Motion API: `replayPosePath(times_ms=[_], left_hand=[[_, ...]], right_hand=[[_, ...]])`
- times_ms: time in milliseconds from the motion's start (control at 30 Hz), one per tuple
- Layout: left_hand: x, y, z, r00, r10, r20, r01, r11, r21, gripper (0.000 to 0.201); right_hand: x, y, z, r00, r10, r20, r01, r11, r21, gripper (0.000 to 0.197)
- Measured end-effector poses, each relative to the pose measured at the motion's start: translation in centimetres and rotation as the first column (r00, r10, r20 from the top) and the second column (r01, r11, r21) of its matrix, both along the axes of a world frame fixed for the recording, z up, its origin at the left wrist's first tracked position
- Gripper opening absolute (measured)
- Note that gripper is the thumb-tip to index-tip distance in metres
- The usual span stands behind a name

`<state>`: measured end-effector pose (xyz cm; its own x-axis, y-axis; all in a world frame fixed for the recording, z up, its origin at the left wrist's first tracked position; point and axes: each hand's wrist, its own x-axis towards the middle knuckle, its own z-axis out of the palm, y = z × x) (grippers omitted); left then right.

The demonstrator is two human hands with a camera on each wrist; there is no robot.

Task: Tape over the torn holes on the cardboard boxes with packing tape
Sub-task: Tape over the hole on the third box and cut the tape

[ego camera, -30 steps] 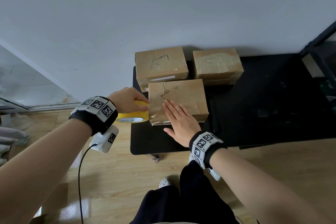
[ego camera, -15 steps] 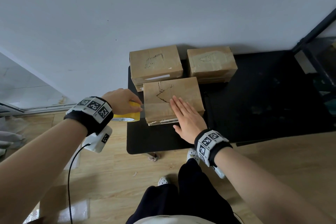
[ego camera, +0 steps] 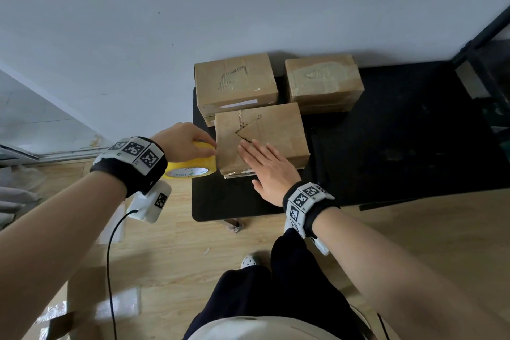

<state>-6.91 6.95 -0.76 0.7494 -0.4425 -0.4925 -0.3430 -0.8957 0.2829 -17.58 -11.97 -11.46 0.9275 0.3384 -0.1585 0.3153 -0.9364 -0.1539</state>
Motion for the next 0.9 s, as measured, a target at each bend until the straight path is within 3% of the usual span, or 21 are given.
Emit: replayPosePath(times_ms=[333,433,500,567,667,800,900], left_hand=[[0.2,-0.2,-0.1,1.000,-0.020,-0.010,0.020,1.000,0.009,0.028],[0.3,-0.2,0.0,0.999,-0.045,-0.001,0.045,0.999,0.015,0.028],[0.4,-0.2,-0.1,0.998,-0.054,-0.009,0.055,0.998,0.014,0.029],[0.5,-0.3,-0.1,0.998,-0.056,-0.020,0.056,0.998,0.001,0.029],[0.6,-0.3,-0.3,0.998,-0.050,-0.048,0.049,0.999,-0.023,0.028],[0.9,0.0,-0.6,0.995,-0.051,-0.086,0.049,0.999,-0.023,0.025],[1.0,0.1,-0.7,0.994,-0.049,-0.103,0.048,0.999,-0.010,0.026]], right_hand=[[-1.4,-2.9,0.1,0.993,-0.122,-0.003,0.122,0.993,0.003,0.089],[-1.4,-3.3,0.5,0.992,-0.125,-0.011,0.125,0.985,0.120,0.085],[-2.0,-4.2,1.0,0.977,-0.210,0.042,0.193,0.947,0.256,0.072],[-2.7,-5.6,1.1,0.924,-0.357,0.139,0.289,0.889,0.356,0.057],[-3.0,-7.5,0.6,0.830,-0.531,0.170,0.447,0.816,0.366,0.046],[-1.9,-9.0,-1.0,0.720,-0.692,0.046,0.650,0.697,0.302,0.033],[-0.9,-9.3,-2.4,0.633,-0.766,-0.112,0.771,0.612,0.174,0.037]])
